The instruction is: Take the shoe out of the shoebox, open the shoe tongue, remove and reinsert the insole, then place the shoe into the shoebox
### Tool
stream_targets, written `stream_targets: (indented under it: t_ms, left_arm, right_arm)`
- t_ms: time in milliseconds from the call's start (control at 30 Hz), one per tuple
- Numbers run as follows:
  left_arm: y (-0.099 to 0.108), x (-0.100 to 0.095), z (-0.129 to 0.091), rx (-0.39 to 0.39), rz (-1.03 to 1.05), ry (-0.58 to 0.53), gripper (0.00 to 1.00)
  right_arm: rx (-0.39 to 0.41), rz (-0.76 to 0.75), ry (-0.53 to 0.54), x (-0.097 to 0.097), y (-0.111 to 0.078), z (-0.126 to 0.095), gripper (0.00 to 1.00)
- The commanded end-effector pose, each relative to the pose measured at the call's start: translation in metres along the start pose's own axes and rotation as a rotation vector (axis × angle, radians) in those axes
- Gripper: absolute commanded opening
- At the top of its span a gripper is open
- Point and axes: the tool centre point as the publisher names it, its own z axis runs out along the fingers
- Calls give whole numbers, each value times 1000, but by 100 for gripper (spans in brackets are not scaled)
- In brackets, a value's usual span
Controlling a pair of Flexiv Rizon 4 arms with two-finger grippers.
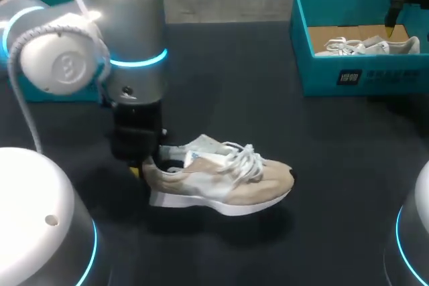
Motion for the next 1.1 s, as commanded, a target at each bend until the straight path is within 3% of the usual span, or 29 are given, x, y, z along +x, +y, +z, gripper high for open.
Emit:
stream_targets:
  t_ms: [33, 533, 1100]
  left_arm:
    - [18, -26, 16, 23, -3, 40, 0]
    - [30, -50, 52, -23, 2, 91, 0]
    - [30, -52, 65, -78, -37, 79, 0]
  right_arm:
    - [0, 1, -2, 0, 0, 0, 100]
    - [0, 1, -2, 0, 0, 0, 100]
    - [0, 1, -2, 0, 0, 0, 100]
